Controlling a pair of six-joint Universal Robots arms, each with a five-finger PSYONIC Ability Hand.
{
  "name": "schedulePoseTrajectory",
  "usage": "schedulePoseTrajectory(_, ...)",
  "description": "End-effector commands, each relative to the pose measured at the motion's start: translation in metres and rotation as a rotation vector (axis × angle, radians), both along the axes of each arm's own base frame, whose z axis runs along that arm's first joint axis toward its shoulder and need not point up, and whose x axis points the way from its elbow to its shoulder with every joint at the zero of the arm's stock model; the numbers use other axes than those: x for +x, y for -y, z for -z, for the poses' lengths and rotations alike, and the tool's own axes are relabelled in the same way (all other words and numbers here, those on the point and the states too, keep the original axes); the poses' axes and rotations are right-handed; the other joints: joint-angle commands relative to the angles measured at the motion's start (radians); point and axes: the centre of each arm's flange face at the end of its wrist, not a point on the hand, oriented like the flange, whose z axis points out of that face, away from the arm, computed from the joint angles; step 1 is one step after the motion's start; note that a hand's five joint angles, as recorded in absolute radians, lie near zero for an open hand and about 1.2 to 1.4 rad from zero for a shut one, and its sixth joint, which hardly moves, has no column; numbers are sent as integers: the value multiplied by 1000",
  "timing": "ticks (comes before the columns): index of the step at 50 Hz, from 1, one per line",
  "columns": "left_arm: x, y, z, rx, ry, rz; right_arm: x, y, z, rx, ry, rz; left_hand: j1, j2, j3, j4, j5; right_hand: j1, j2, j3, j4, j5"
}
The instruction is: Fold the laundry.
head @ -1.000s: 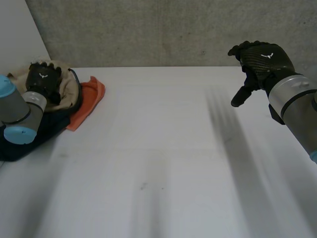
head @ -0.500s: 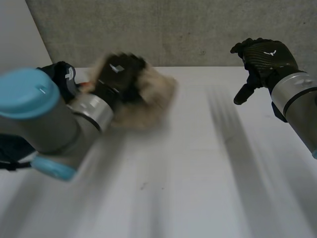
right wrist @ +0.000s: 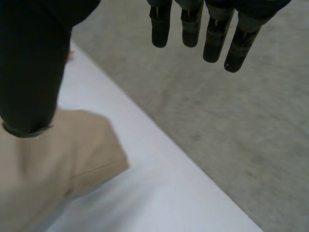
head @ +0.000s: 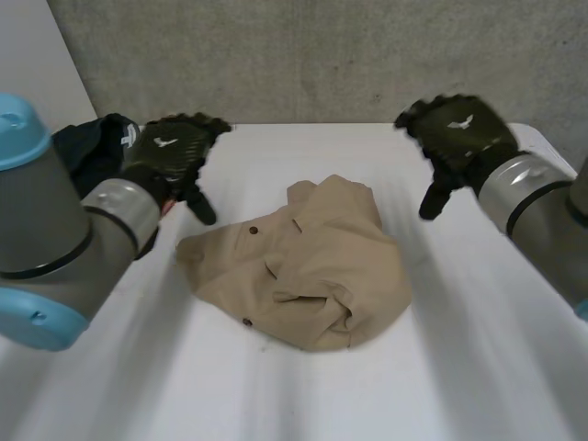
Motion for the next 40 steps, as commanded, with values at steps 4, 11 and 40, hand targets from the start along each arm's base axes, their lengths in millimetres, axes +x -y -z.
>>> schedulePoseTrajectory(4,21,-10,32,97,56,-71,23,-39,33,98,-197,-148,26,14,6,15,-9,-22,-45,-41,-61,-67)
schedulePoseTrajectory(11,20,-7,65,167,155,-56,33,-60,55,149,-205,-197,44,32,24,32,9,-22,-45,-41,-61,-67)
schedulePoseTrajectory(40,-12,21,137,58,425,59,39,-50,117,114,-214,-127,474,462,454,463,440,859,836,841,821,814)
